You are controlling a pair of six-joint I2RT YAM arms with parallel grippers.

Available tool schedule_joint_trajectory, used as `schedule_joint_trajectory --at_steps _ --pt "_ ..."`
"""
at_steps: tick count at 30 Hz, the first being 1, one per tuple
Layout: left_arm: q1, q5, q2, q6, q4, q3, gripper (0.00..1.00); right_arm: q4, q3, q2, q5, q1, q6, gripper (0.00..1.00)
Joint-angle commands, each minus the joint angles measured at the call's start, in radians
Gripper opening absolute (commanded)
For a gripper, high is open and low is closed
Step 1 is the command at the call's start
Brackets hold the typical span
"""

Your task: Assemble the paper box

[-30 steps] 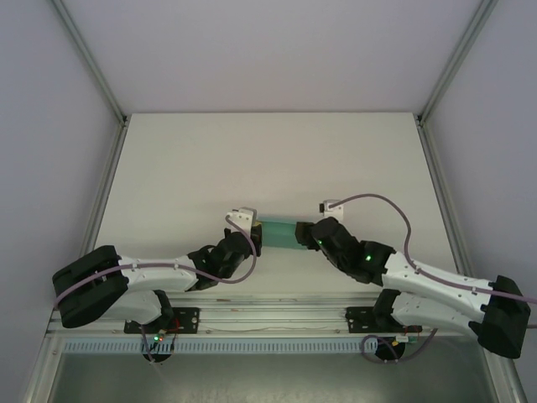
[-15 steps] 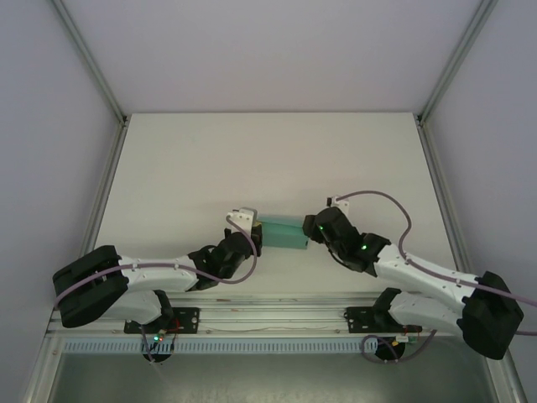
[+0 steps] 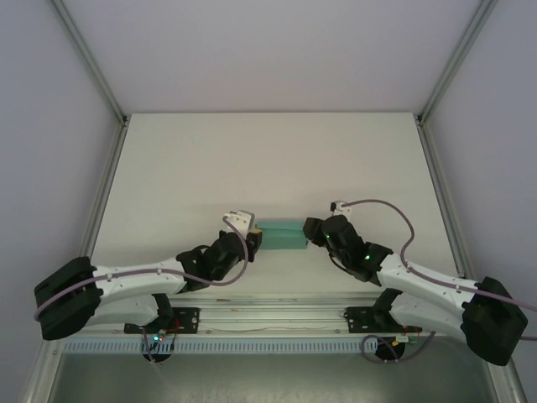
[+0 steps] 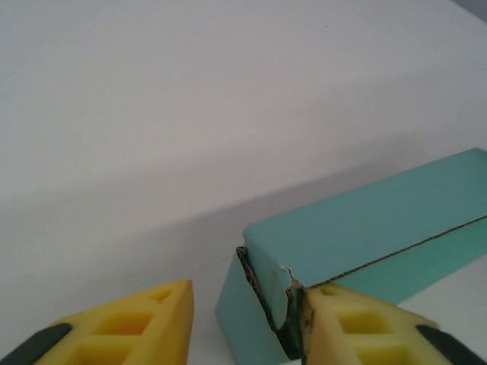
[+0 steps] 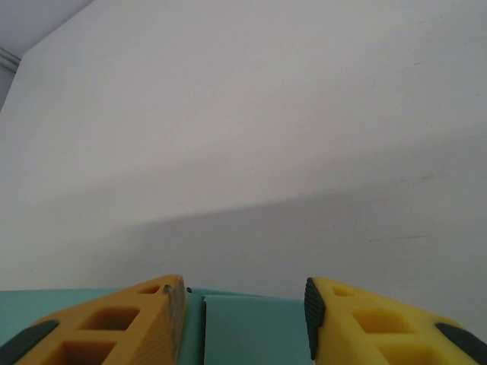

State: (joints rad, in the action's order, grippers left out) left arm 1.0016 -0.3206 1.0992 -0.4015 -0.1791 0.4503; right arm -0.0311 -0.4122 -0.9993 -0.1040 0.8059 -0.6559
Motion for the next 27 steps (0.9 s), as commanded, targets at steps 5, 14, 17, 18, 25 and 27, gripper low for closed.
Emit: schedule_joint_trajectory --at_steps 5,14,17,18,25,27 --pt "0.006 0.05 -0.086 -0.07 0.236 0.121 0.93 0.166 0.046 -0.047 0.013 0.003 0.042 0.45" --pt "-0.26 0.397 0.0 -0.292 0.352 0.249 1.0 0.152 0.049 -0.056 0.023 0.003 0.051 0.44" --pt "-0.28 0.476 0.043 -0.286 0.317 0.246 0.96 0.149 0.047 -0.055 0.017 0.004 0.05 0.44" --pt "-0.283 0.499 0.057 -0.287 0.305 0.239 0.94 0.146 0.049 -0.055 0.017 0.003 0.05 0.44" --pt "-0.316 0.566 0.131 -0.335 0.225 0.126 0.71 0.134 0.071 -0.056 0.024 0.003 0.038 0.44" --pt "-0.322 0.573 0.141 -0.343 0.18 0.077 0.69 0.125 0.084 -0.056 0.028 0.003 0.03 0.44"
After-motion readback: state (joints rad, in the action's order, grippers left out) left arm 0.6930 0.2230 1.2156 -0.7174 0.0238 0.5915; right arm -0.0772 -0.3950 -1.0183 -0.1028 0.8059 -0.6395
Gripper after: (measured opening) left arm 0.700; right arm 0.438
